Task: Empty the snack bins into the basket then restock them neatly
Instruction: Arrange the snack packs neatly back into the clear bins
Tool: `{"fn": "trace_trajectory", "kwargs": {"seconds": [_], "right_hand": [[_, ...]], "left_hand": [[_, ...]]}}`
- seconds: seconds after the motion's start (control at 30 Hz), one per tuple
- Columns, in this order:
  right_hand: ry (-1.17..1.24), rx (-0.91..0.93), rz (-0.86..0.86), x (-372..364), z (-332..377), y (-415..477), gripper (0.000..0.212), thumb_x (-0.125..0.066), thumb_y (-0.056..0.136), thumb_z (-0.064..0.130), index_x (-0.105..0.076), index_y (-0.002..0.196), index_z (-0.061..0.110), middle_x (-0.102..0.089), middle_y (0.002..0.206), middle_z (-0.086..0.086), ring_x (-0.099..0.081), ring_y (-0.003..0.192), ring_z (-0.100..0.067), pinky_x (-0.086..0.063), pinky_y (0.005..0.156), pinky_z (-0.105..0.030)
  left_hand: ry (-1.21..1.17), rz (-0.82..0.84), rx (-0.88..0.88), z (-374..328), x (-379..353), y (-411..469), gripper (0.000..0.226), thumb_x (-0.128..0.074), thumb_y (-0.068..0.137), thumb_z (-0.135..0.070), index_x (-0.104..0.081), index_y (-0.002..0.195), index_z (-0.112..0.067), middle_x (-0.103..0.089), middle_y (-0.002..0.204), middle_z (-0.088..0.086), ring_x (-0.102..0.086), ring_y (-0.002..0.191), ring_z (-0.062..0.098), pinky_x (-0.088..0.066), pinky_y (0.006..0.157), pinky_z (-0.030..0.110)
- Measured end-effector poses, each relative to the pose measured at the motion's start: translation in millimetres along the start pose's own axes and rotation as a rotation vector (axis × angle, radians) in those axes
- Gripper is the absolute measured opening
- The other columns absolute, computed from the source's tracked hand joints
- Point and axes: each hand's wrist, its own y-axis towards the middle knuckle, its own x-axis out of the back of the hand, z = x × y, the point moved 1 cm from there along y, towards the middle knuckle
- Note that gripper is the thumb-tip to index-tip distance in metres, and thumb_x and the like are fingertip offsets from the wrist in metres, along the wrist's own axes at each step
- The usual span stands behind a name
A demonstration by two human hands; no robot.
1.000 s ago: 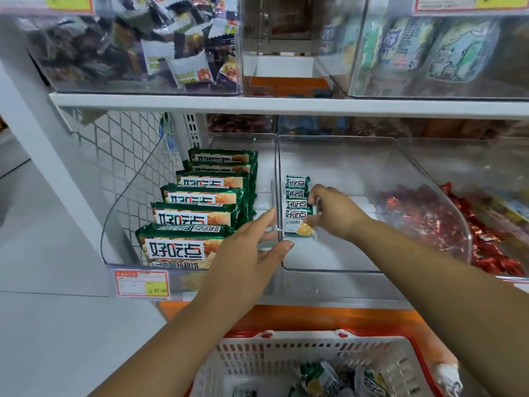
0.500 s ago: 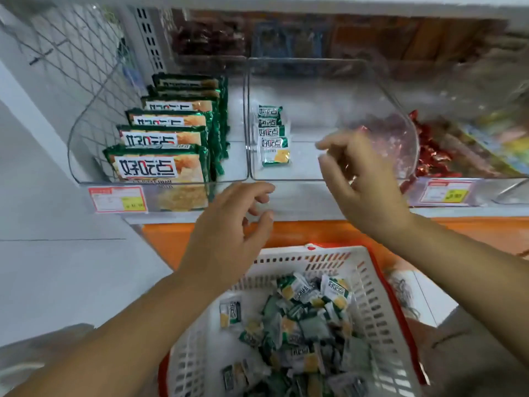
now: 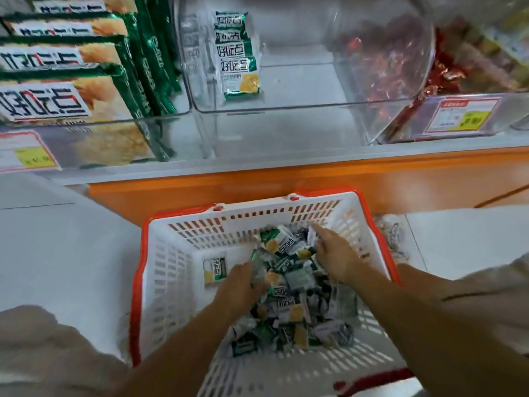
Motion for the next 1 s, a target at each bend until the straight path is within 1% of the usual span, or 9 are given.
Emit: {"fn": "trace_trajectory", "kwargs": {"seconds": [0.13,0.27,0.37,0.43,0.53,0.67,0.8,0.9,1.0], "right_hand": [[0.068,-0.112,-0.153,-11.0,-4.3,-4.9,0.060,-0.056,0.093,0.024,-0.032,0.147,0.012,-0.048,0.137,-0.014,-0.049,0.122,-0.030,-0.041,0.101,-0.039],[0.046,-0.201,-0.053,-5.2,-4.7,-10.3,0.063,-0.069,0.084,0.039,-0.048,0.136,0.010,-0.044,0.140,-0.015,-0.048,0.123,-0.029,-0.040,0.099,-0.033],[0.075,-0.191,0.030,-3.2,-4.0,-24.1,0.058,-0.072,0.083,0.038,-0.052,0.132,0.015,-0.053,0.130,-0.014,-0.055,0.112,-0.029,-0.044,0.088,-0.030],[0.200,-0.163,-0.032,4.1,4.8,-34.7,0.041,-0.074,0.082,0.034,-0.054,0.114,0.020,-0.063,0.100,-0.005,-0.062,0.085,-0.023,-0.051,0.068,-0.030],[0.436,-0.119,-0.063,29.3,33.9,-48.7,0.039,-0.074,0.083,0.032,-0.045,0.108,0.026,-0.052,0.079,0.007,-0.050,0.057,-0.011,-0.039,0.047,-0.021],[0.576,0.010,-0.060,71.3,88.7,-77.5,0.039,-0.076,0.080,0.034,-0.050,0.109,0.026,-0.052,0.086,0.010,-0.060,0.054,-0.010,-0.048,0.043,-0.020],[0.618,0.129,-0.098,98.7,132.5,-105.6,0.034,-0.070,0.086,0.029,-0.052,0.110,0.012,-0.048,0.074,0.005,-0.052,0.040,0.002,-0.050,0.044,-0.022],[0.658,0.227,-0.070,124.6,157.4,-127.7,0.023,-0.066,0.089,0.026,-0.053,0.102,0.013,-0.051,0.073,0.005,-0.055,0.046,0.004,-0.045,0.045,-0.016],[0.708,0.314,0.002,150.7,175.3,-142.4,0.022,-0.064,0.090,0.012,-0.059,0.111,0.019,-0.065,0.078,0.003,-0.067,0.063,-0.011,-0.056,0.064,-0.026]], "left_hand": [[0.043,0.017,0.005,4.2,-10.7,9.4,0.037,-0.066,0.089,-0.045,-0.059,0.108,-0.014,-0.057,0.116,0.014,-0.059,0.098,0.027,-0.045,0.076,0.030],[0.024,-0.049,-0.001,-2.3,-17.4,13.4,0.031,-0.073,0.085,-0.039,-0.048,0.075,-0.023,-0.053,0.089,0.006,-0.052,0.071,0.019,-0.034,0.056,0.027],[-0.125,-0.103,0.004,-10.5,-16.7,6.3,0.017,-0.067,0.090,-0.036,-0.054,0.093,-0.026,-0.065,0.101,0.005,-0.059,0.081,0.017,-0.042,0.062,0.027],[-0.268,-0.119,0.024,-17.7,-6.1,-2.8,0.024,-0.062,0.093,-0.037,-0.055,0.112,-0.025,-0.064,0.105,-0.001,-0.062,0.084,0.018,-0.047,0.065,0.029],[-0.514,-0.154,0.046,-34.8,27.0,-19.6,0.036,-0.062,0.094,-0.029,-0.051,0.129,-0.028,-0.060,0.115,-0.001,-0.063,0.080,0.019,-0.054,0.065,0.033],[-0.845,-0.124,-0.012,-65.3,81.4,-52.9,0.049,-0.062,0.095,-0.025,-0.045,0.140,-0.032,-0.044,0.139,0.005,-0.065,0.102,0.026,-0.062,0.073,0.034],[-0.902,-0.096,-0.124,-88.5,126.1,-89.0,0.051,-0.064,0.092,-0.032,-0.043,0.138,-0.042,-0.026,0.158,0.001,-0.045,0.131,0.030,-0.056,0.090,0.048],[-0.834,-0.111,-0.236,-106.9,154.8,-117.0,0.056,-0.077,0.078,-0.033,-0.050,0.122,-0.055,-0.043,0.144,0.000,-0.058,0.116,0.027,-0.054,0.091,0.052],[-0.694,-0.198,-0.323,-122.0,184.6,-141.6,0.058,-0.082,0.069,-0.028,-0.053,0.099,-0.068,-0.058,0.133,0.007,-0.063,0.081,0.030,-0.052,0.073,0.041]]}}
